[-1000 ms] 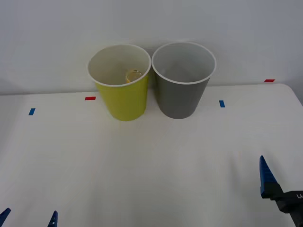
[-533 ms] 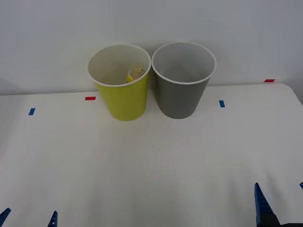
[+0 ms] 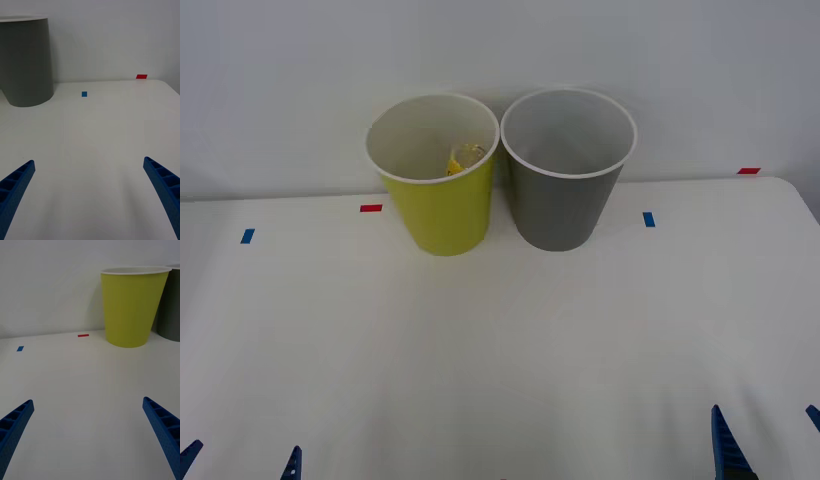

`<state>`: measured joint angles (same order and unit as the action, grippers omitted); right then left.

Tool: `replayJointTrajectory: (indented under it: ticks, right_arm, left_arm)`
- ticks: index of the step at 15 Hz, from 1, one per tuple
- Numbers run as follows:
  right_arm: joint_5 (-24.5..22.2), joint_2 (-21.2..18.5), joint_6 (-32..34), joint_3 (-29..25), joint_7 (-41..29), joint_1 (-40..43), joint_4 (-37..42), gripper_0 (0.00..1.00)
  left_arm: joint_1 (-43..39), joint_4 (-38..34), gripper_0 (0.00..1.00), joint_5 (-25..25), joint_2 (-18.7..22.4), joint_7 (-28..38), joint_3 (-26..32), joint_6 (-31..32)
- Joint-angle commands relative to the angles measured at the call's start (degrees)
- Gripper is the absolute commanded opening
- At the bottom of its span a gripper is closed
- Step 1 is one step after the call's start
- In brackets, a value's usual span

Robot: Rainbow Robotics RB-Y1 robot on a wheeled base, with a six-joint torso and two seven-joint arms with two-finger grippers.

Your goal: Put cans in the gray bin and PET bottles in the light green bin.

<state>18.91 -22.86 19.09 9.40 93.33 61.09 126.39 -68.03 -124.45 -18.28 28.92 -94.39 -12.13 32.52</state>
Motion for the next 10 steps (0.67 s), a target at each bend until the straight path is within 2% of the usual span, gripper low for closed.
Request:
replayJointTrajectory:
  ticks: [1, 10]
  right_arm:
    - [0.0, 0.0, 0.0, 0.0, 0.0, 0.0, 0.0, 1.0]
    - [0.0, 0.0, 0.0, 0.0, 0.0, 0.0, 0.0, 1.0]
  left_arm:
    - [0.0, 0.0, 1.0, 0.0, 0.0, 0.0, 0.0, 0.0]
    - [0.0, 0.0, 1.0, 0.0, 0.0, 0.0, 0.0, 0.0]
